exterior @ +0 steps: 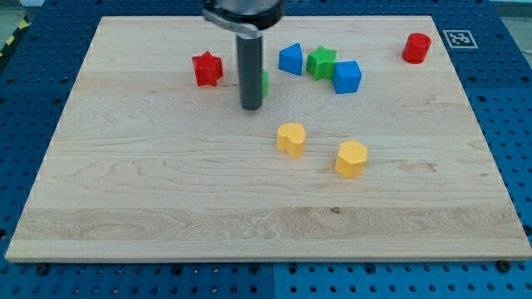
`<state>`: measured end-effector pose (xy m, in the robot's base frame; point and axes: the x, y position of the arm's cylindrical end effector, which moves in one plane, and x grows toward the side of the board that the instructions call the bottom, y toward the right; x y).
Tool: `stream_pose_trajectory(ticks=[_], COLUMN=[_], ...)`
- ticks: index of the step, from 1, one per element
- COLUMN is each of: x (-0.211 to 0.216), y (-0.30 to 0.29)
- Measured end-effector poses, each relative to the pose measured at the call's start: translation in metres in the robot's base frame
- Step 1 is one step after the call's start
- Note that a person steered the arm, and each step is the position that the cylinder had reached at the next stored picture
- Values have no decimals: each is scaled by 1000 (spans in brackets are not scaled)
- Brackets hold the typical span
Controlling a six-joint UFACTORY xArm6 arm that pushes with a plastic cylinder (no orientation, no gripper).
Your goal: Nudge the red star and the green circle
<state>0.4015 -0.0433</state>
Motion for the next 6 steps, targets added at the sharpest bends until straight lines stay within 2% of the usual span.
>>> stream_pose_trajectory(ticks=[1, 2, 3, 4, 6], x=[-14, -50, -51, -20, -9], y=[-27, -25, -25, -21, -18])
